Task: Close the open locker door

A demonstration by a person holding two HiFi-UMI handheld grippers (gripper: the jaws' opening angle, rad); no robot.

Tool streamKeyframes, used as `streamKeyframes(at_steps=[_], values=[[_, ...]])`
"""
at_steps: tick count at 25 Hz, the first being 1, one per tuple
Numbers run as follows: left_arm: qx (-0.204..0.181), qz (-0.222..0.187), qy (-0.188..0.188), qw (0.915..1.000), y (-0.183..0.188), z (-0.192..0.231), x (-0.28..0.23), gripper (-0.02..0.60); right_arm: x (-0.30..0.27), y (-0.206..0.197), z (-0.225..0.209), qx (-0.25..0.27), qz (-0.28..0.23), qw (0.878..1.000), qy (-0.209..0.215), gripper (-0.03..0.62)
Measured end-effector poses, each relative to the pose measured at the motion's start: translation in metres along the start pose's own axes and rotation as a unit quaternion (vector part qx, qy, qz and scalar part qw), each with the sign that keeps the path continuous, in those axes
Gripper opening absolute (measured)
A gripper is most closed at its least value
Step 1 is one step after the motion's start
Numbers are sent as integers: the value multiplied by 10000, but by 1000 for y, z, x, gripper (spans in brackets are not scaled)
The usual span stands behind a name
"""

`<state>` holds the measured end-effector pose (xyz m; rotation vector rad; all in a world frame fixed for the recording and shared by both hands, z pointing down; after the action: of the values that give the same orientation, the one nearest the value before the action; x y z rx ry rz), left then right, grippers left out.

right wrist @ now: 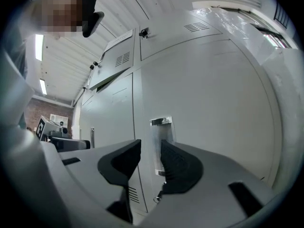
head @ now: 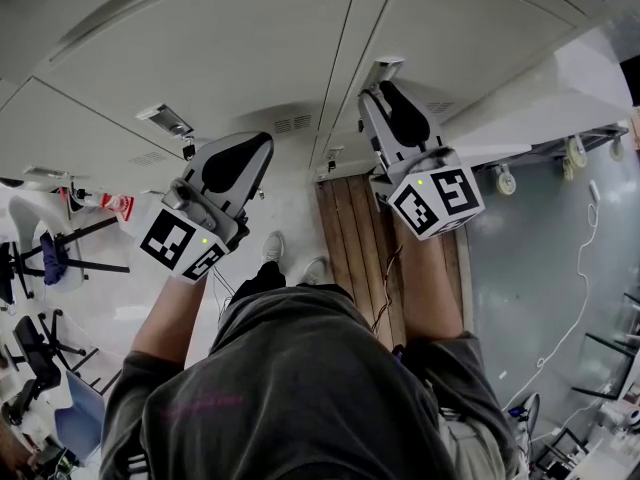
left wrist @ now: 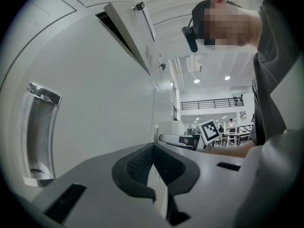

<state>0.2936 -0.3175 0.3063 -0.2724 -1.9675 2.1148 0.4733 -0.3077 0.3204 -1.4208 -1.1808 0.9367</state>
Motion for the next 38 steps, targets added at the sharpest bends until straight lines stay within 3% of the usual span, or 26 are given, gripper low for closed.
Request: streamKeyframes(at_steps=[8,17,24,38], values=[[-108,-50,63,9999,3,-34,13,14,50,13,16,19,-75,9999,87,135],[-119,-170,416,9989,7,-45,69,15,75,0,61,-111,-12,9997,199,122],[-129,-272,560,9980,18,-35,138,15,69,-9,133,-195,13,9991,364,101],[-171,-397,524,9977,37,-10,311,15,57,-31,319,-216,103,9985,494,72]])
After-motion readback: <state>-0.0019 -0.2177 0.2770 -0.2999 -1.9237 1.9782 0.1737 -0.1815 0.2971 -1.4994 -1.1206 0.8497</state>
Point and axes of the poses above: the fingertips, and each gripper's own axes: x backward along the fingers, z to its left, y out of its top, the point moved 2 cm from there along x, backward along the fingers, and after that the axes turned 1 degree about -x, right-handed, at the moved point
